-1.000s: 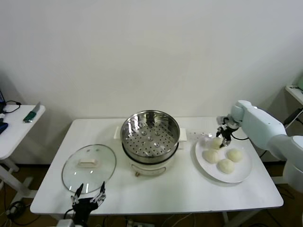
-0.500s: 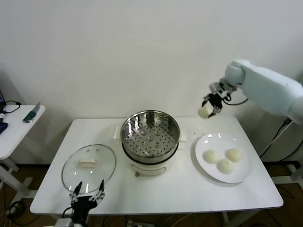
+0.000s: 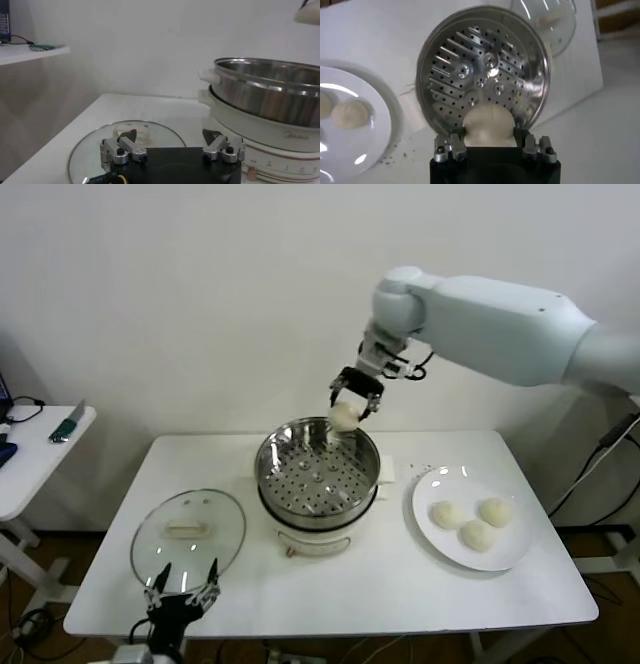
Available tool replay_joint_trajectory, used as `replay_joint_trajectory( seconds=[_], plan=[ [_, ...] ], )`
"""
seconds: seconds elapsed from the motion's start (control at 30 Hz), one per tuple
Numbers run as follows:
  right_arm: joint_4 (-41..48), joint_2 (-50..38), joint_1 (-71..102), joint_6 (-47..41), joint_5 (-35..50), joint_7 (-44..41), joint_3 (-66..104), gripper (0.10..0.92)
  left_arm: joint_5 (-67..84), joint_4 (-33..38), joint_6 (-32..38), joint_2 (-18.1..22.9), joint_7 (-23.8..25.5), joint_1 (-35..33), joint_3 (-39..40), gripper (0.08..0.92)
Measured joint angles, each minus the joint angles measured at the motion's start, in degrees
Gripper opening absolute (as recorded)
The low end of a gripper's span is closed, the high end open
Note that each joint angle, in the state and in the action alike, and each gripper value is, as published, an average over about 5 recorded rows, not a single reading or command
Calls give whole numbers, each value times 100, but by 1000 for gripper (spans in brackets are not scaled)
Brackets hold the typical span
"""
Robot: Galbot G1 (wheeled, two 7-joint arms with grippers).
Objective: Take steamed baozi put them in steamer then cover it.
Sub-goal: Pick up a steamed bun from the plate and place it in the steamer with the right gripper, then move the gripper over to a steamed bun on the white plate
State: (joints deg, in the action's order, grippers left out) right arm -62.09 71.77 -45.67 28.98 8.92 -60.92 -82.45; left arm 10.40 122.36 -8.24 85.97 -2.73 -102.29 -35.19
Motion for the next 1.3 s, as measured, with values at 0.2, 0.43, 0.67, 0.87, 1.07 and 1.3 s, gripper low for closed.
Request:
replay_joint_trajectory(
  seconds=[0.2, 0.43, 0.67, 0.87, 1.07, 1.3],
  plan=[
    [466, 456, 504, 503, -751, 189, 139, 653, -11, -6, 11, 0, -6, -22, 18, 823],
    [1237, 856, 1150, 949, -1486, 375, 400, 653, -15, -47, 15, 3, -12, 14, 23, 823],
    [1966, 1176, 1638, 1257, -1975, 555, 671, 653, -12, -89, 16, 3, -17, 61, 15, 823],
    [2530, 1444, 1913, 1467, -2266, 677, 865, 665, 6, -98, 20, 2, -23, 78, 11, 823],
    [2875, 1622, 2033, 1617, -2366, 779, 945, 784, 11, -104, 25, 5, -30, 100, 15, 823],
    [2944, 1613, 1974, 1705, -2222, 706, 882, 822, 1, -56, 10, 36, -28, 95, 56, 823]
  ],
)
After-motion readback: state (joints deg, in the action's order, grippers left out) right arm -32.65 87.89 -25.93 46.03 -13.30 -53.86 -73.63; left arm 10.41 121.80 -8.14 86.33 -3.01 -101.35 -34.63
